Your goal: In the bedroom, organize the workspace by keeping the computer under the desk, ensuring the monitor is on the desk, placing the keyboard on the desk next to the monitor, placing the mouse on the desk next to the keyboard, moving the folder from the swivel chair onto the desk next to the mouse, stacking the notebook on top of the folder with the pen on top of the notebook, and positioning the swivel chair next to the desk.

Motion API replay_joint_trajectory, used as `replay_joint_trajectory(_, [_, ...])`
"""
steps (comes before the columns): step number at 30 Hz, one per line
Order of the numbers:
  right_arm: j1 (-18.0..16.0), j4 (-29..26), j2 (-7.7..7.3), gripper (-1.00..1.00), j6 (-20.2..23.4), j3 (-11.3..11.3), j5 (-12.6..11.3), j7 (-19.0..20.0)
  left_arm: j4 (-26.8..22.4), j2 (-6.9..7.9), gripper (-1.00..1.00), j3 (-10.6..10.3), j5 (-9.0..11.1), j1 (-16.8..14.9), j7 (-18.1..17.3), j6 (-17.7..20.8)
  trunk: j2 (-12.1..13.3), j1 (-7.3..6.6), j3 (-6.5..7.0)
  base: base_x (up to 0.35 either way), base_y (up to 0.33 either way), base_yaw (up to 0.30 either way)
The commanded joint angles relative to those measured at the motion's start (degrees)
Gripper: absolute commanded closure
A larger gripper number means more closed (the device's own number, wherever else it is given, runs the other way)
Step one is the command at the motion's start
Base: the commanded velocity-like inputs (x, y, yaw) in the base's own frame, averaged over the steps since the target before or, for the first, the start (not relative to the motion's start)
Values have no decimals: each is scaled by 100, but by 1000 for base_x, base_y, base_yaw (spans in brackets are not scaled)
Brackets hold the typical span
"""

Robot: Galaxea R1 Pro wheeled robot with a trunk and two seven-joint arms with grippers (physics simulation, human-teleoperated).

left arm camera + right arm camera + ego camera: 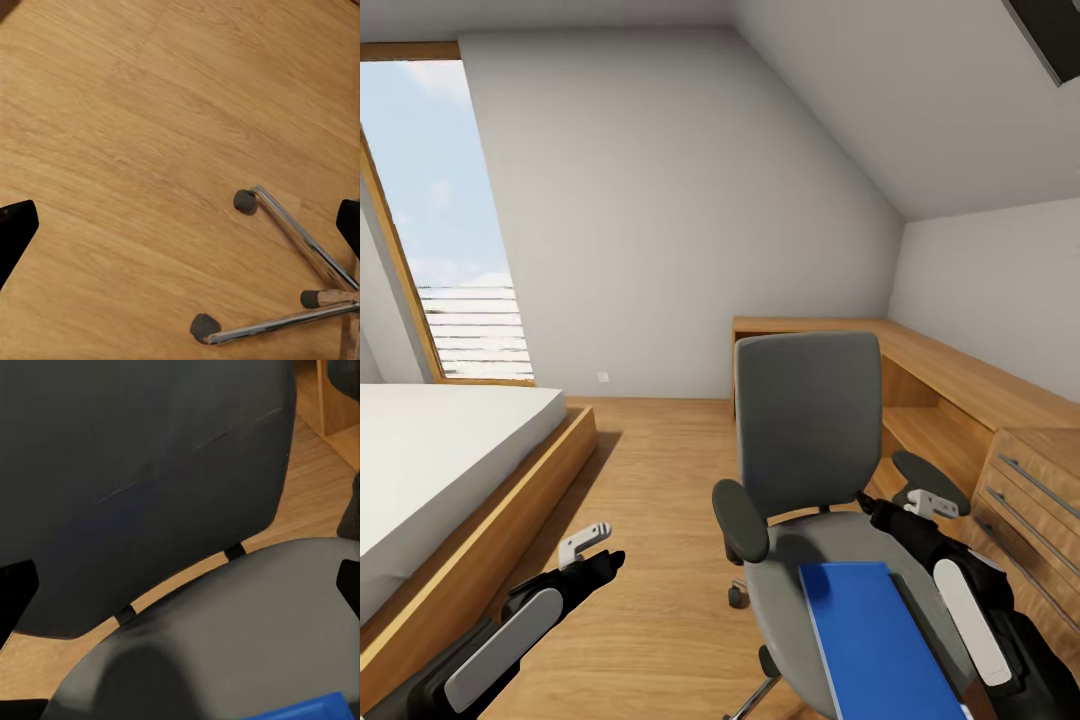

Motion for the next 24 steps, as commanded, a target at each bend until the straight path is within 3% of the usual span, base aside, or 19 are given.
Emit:
replay_joint_trajectory(1, [-2, -13, -2, -100, 24, -10, -83, -49, -8, 5, -100, -12, 21, -7, 35, 8, -3, -1, -7, 0, 0, -18])
replay_joint_trajectory(6, [2, -15, -2, -100, 26, -54, -142, -51, -8, 5, -100, -12, 21, -7, 35, 8, -3, -1, -7, 0, 0, -8])
replay_joint_trajectory(7, [3, -3, -5, -100, 26, -165, -162, -51, -8, -3, -100, -27, 29, -7, 35, 8, -3, -1, -7, -108, 94, -158])
replay_joint_trajectory(17, [3, 15, -5, -100, 26, -210, -163, -51, -8, -4, -100, -29, 29, -7, 28, 8, -3, -1, -7, -243, 215, -256])
replay_joint_trajectory(24, [3, 19, -2, -100, 26, -210, -163, -51, -8, -4, -100, -29, 30, -7, 26, 8, -3, -1, -7, -256, 227, -66])
